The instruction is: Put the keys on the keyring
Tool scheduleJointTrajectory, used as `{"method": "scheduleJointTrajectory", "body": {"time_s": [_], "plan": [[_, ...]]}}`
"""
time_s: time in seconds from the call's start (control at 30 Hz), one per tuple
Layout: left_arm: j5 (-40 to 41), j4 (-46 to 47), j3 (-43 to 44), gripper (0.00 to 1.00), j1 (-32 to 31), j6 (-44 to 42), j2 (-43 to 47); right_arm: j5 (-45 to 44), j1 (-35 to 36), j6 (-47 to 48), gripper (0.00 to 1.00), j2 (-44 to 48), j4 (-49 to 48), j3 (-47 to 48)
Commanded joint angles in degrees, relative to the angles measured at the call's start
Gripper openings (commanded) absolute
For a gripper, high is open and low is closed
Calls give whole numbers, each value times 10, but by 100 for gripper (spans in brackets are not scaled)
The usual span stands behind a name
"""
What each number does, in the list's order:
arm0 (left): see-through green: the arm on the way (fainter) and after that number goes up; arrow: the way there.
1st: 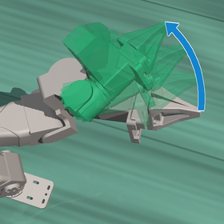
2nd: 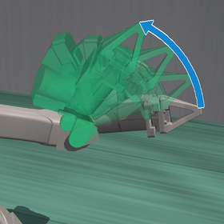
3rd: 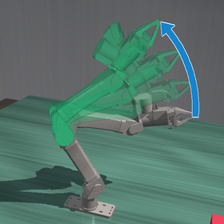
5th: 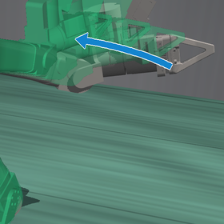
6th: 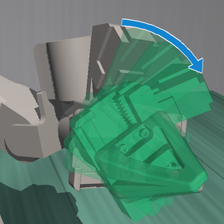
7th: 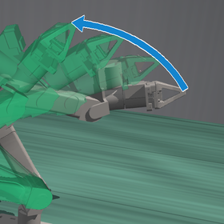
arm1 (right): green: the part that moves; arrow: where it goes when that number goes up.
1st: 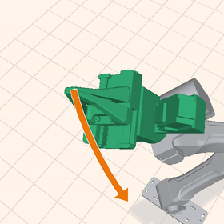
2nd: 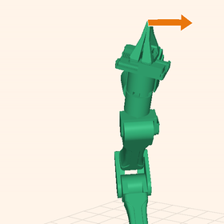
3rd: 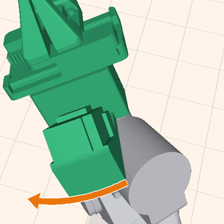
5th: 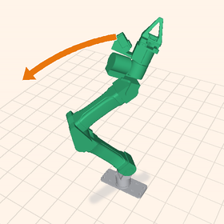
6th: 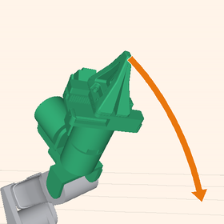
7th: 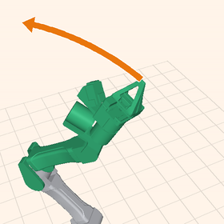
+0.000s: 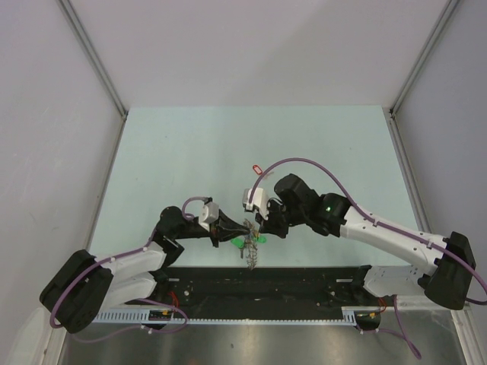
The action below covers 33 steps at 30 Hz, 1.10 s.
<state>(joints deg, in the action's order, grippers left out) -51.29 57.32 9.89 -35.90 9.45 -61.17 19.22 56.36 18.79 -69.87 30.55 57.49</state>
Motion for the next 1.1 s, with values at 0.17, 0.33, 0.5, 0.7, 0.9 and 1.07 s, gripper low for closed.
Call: {"method": "scheduleJointTrajectory", "body": {"time_s": [0.17, 0.33, 0.5, 0.7, 0.9, 1.07], "plan": [[-13, 36, 22, 1, -4, -11, 11, 26, 5, 7, 0, -1, -12, 31], [-13, 37, 22, 0, -5, -11, 10, 29, 6, 7, 0, -3, -8, 31], [-14, 37, 23, 0, -5, -10, 10, 29, 6, 8, 0, -5, -8, 32], [-18, 36, 24, 0, -6, -10, 9, 28, 5, 8, 0, -6, -8, 33], [-21, 36, 26, 0, -8, -11, 6, 27, 6, 9, 0, -5, -10, 34], [-23, 33, 28, 0, -8, -11, 3, 32, 6, 10, 0, -5, -12, 36]]}}
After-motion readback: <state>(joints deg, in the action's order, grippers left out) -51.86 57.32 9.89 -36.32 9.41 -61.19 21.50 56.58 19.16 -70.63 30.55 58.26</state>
